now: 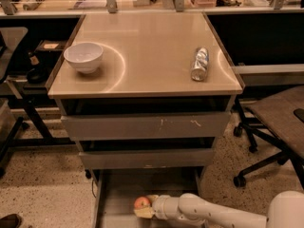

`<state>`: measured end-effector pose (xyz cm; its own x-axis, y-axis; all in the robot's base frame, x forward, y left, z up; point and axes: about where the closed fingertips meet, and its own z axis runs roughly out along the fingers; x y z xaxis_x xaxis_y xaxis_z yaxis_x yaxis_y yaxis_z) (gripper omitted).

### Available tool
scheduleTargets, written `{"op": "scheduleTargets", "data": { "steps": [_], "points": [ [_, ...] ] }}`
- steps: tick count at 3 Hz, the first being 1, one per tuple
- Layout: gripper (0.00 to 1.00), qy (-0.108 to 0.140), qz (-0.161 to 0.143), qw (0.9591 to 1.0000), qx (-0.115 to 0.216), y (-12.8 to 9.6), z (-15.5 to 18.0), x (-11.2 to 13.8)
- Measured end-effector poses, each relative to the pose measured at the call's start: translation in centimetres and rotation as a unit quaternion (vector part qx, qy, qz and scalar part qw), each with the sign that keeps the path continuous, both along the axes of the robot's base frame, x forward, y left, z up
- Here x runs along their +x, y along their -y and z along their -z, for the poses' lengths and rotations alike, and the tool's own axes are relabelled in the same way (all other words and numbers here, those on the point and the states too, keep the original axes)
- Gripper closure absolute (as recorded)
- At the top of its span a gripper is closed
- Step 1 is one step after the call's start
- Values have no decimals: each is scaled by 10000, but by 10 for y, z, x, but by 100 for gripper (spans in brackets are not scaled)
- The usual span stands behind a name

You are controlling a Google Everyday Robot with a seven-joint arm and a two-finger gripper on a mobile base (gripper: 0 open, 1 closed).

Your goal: Pick apple from bottom drawer and place on counter

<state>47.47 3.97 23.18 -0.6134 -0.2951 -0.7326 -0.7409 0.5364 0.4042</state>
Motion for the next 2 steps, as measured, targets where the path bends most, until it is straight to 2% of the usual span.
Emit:
{"op": "scheduleTargets", "data": {
  "steps": [1, 2],
  "points": [
    [100, 63, -35, 10000, -60, -9, -24, -8],
    [100, 277, -135, 9995, -63, -18, -59, -18]
  ]
}}
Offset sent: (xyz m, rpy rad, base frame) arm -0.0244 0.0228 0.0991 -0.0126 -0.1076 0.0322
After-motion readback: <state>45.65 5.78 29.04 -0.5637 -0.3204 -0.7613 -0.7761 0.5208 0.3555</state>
